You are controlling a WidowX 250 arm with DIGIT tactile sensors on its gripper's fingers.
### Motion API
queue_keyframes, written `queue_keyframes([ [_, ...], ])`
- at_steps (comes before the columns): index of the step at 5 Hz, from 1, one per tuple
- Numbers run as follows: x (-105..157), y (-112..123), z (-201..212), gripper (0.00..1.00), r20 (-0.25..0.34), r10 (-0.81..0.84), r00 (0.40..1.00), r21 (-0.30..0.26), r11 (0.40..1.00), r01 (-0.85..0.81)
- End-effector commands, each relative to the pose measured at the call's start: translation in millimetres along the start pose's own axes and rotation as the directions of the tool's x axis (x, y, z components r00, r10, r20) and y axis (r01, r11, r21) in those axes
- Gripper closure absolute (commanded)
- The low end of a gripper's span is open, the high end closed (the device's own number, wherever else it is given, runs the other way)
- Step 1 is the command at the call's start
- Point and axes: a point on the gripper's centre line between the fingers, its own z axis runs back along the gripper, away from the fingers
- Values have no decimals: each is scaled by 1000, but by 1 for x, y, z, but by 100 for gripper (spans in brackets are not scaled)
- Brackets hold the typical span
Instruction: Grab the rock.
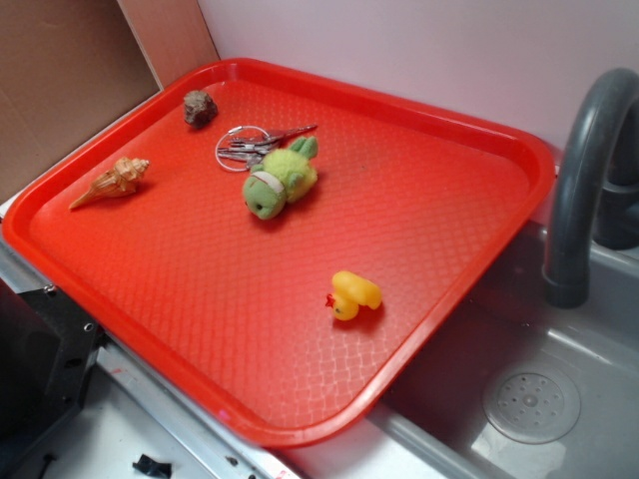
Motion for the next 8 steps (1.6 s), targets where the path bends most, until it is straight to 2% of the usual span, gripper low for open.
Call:
queue_keyframes([
  [1,0,0,0,0,0,0,1000,0,1000,0],
  [2,14,11,-9,0,45,189,981,-60,981,-186],
  [3,45,32,-35,0,89,431,898,-117,900,-420],
  [4,71,60,-65,0,153,631,760,-118,775,-620],
  [5,97,82,-101,0,198,771,606,-163,635,-755],
  [6,123,103,-135,0,296,801,520,-109,569,-815],
  [8,151,139,-180,0,323,812,486,-16,518,-855],
])
